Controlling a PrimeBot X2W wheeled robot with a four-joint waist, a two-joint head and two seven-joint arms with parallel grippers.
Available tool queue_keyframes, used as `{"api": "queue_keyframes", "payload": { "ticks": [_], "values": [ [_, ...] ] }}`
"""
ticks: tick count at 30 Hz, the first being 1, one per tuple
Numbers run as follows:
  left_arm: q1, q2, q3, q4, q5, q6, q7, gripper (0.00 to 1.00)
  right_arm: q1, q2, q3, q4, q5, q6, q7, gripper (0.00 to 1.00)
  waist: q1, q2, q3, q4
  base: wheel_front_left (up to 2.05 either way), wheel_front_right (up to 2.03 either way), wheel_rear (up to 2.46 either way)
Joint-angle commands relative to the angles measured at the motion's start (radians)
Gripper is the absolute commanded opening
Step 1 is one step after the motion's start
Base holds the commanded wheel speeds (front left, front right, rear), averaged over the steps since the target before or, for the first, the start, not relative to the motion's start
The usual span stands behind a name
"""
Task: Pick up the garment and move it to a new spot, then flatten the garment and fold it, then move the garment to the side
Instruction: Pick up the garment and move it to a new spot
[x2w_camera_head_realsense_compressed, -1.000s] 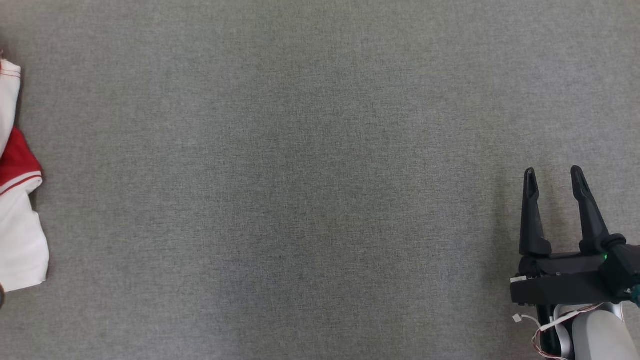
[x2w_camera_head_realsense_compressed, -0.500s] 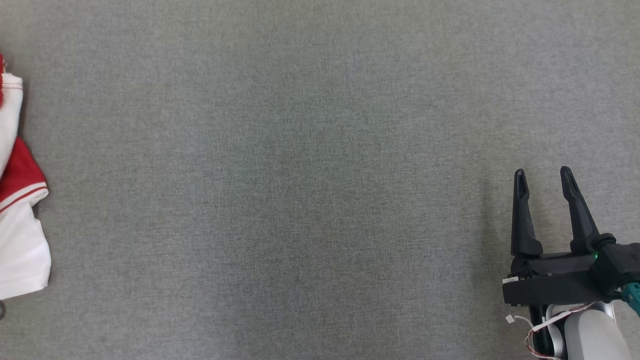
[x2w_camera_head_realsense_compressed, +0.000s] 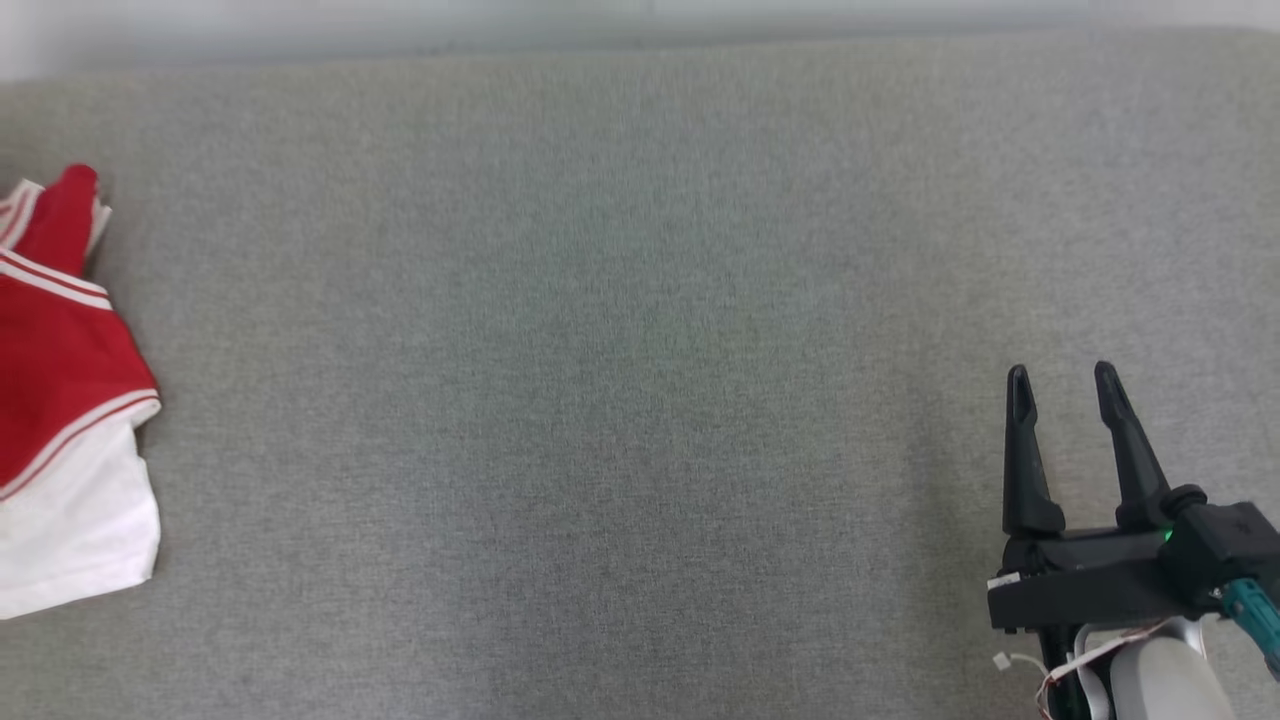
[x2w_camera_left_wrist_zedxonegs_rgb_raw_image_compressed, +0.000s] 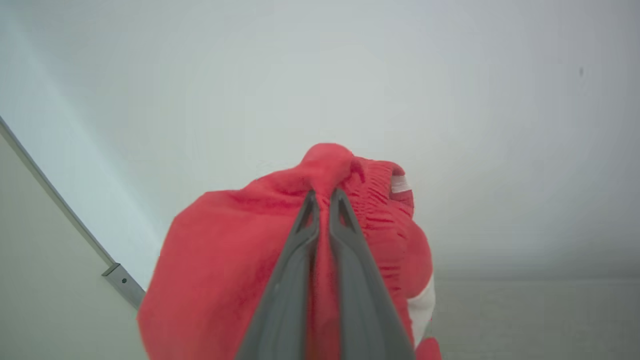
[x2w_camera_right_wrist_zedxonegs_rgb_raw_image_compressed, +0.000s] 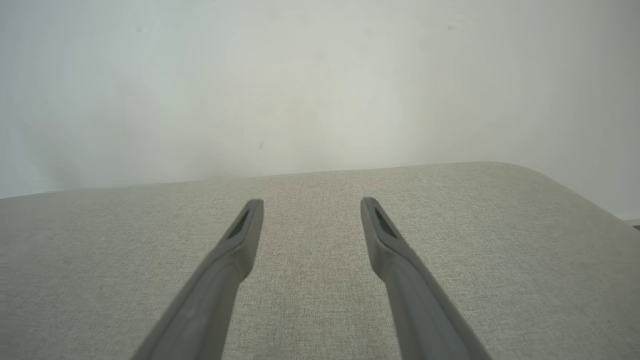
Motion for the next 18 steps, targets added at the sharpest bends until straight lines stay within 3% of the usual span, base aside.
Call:
{"api": "queue_keyframes", "payload": {
  "ticks": [1,11,18],
  "values": [
    [-0.024,0.0,-0.01,-0.025,0.006,-0.002,-0.009,0.0,0.017,0.002,0.001,0.005,0.006,-0.002,-0.001,1.0,0.0001,0.0,-0.035,-0.001,0.0,0.0,0.0],
    [-0.159,-0.152,-0.186,-0.412,0.008,-0.007,0.107,0.0,0.034,0.003,0.023,0.032,0.083,-0.002,-0.001,1.0,0.0001,0.0,-0.106,-0.113,0.0,0.0,0.0],
    [-0.122,-0.307,-0.308,-0.505,-0.038,-0.006,0.164,0.0,0.03,0.003,0.033,0.036,0.115,-0.002,-0.001,1.0,0.0001,0.0,-0.099,-0.217,0.0,0.0,0.0]
  ]
}}
